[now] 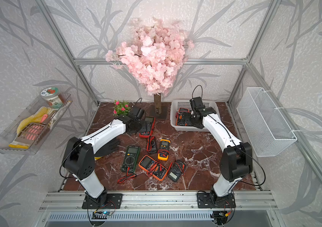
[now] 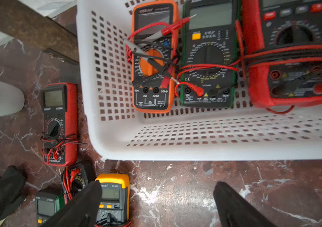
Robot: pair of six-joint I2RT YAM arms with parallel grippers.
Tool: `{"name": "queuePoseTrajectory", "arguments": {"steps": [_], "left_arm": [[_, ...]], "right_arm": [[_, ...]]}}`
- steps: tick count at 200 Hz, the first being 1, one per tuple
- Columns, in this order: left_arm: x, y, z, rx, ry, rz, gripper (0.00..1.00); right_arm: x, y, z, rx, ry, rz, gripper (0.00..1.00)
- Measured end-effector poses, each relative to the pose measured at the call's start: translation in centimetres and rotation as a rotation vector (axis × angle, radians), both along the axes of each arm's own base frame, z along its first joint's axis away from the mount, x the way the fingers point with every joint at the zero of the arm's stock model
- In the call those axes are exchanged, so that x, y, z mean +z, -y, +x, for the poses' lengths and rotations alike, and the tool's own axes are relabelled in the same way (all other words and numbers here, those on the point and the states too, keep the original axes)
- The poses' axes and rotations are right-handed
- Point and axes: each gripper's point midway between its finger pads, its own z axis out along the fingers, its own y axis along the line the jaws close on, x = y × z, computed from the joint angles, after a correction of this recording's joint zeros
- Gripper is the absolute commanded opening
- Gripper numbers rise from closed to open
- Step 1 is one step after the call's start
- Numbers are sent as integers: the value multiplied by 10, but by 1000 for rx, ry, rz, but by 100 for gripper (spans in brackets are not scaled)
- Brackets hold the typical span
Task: Put the multimeter into the basket
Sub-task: Pick up the multimeter from the center of the board.
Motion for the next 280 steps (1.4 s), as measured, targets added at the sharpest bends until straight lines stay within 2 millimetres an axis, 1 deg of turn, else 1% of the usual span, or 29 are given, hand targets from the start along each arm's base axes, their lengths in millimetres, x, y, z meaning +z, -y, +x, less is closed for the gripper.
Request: {"name": "queuePoseTrajectory", "arguments": {"steps": [40, 65, 81, 138, 171, 196, 226, 280], "left_arm": [[-10, -13, 9, -1, -8, 56, 100], [-19, -15, 20, -11, -15, 76, 100], [-23, -12, 30, -25, -11, 84, 100], [-36, -3, 69, -66, 4, 85, 100], [-41, 0, 89, -80, 11, 79, 100], [-47, 2, 102, -85, 13, 79, 100], [-57, 5, 106, -98, -3, 73, 100], [-77, 15, 102, -126, -43, 44, 100]], "right_arm": [[-3, -21, -22, 62, -5, -9, 95], [-6, -29, -33, 89, -12, -16, 95], [-6, -33, -38, 100, -12, -17, 95], [-6, -35, -48, 109, -10, -26, 95], [-3, -34, -51, 103, 0, -25, 95], [-5, -33, -53, 97, -4, -29, 95], [-8, -31, -55, 93, -13, -34, 95], [-9, -31, -56, 93, -16, -36, 95]]}}
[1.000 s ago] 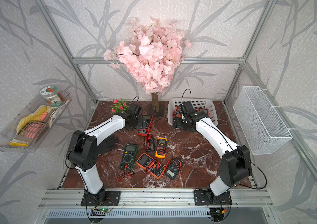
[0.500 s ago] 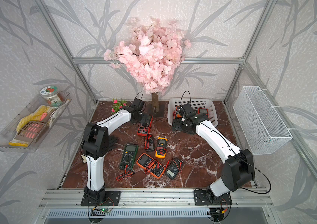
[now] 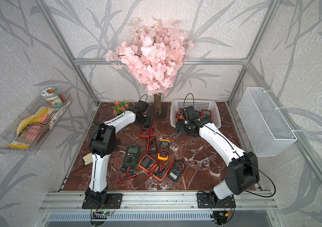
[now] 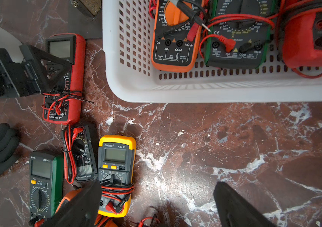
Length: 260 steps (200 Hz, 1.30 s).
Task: Put the multimeter into the basket
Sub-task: Pick up the multimeter from the center of the board.
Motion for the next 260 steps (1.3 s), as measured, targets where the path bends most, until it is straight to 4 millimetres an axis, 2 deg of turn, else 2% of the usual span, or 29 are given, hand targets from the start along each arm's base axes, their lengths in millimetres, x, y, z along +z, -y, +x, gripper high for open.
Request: {"name": "queuePoseTrajectory", "arguments": {"steps": [76, 120, 156, 181, 196, 233, 260], "left_arm": [[-6, 14, 0, -22, 6, -13, 100], [-10, 13, 0, -13, 8, 15, 100], [-26, 10, -2, -1, -19, 52, 100], [-27, 10, -2, 3, -16, 63, 100], [-27, 9, -2, 4, -16, 63, 94], [-26, 11, -3, 2, -22, 53, 73], [-25, 13, -3, -3, -26, 40, 64]], "right_arm": [[-1, 2, -1, 1, -5, -11, 95], [-2, 2, -2, 3, -8, -13, 95], [-2, 2, -2, 5, -9, -15, 95], [-2, 2, -3, 6, -10, -16, 95], [-2, 3, -3, 7, -12, -18, 95], [-2, 3, -3, 7, -12, -18, 95], [-3, 3, -3, 7, -12, -18, 95]]}}
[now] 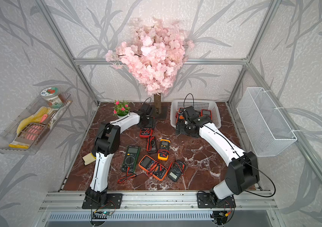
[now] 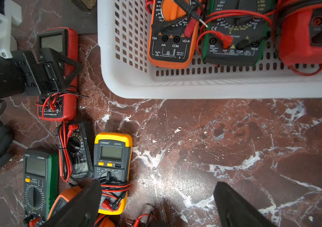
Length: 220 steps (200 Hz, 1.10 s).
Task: Put the multimeter into the basket
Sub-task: Pick up the multimeter from the center of the board.
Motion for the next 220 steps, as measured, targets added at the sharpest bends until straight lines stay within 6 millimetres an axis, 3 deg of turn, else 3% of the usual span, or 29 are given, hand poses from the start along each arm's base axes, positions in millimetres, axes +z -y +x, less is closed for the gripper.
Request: {"name": "queuePoseTrajectory", "arguments": {"steps": [59, 119, 168, 220], "left_arm": [[13, 2, -16, -13, -31, -32, 58], [55, -5, -32, 10, 18, -65, 58], [70, -13, -62, 35, 11, -87, 58], [93, 9, -88, -10, 40, -116, 58]], "right_arm": [[-7, 1, -2, 0, -12, -6, 95], [-12, 1, -3, -1, -14, -7, 95], [-9, 3, 3, -12, 5, 3, 95], [-8, 23, 15, -71, 17, 12, 95]]}}
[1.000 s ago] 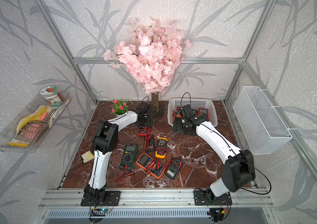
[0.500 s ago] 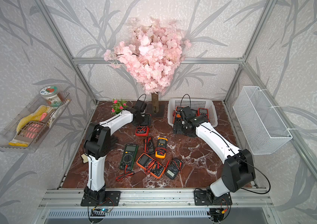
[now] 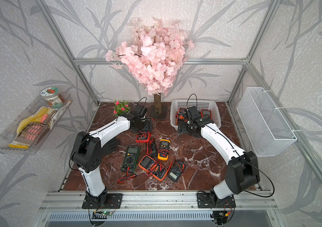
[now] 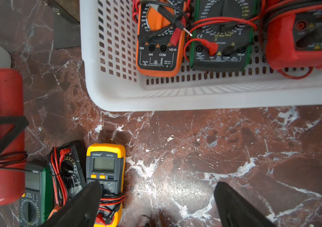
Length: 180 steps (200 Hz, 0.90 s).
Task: Put the multimeter into the basket
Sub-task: Pick up the multimeter from the center of the board, then place the multimeter in the basket.
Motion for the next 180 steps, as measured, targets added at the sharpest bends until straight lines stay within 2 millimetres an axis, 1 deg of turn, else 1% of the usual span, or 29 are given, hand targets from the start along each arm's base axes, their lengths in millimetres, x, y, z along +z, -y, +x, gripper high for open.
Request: {"name": "queuePoseTrajectory", "arguments": {"steps": [32, 54, 69, 96, 115, 138, 180], "left_arm": [[16, 24, -12, -48, 34, -20, 58], [23, 41, -16, -82, 51, -22, 58], [33, 54, -15, -104, 75, -32, 58], [55, 79, -6, -134, 130, -63, 58], [63, 93, 2, -151, 156, -77, 58], [64, 111, 13, -171, 172, -84, 58], [59, 140, 34, -195, 192, -95, 58]], "right_arm": [[1, 22, 9, -60, 0, 11, 95], [2, 41, 16, -114, 4, 22, 95], [3, 56, 20, -152, 9, 24, 95], [7, 78, 27, -214, 20, 35, 95], [8, 91, 30, -254, 22, 46, 95], [8, 100, 31, -288, 19, 61, 95], [8, 100, 31, -304, 15, 86, 95]]}}
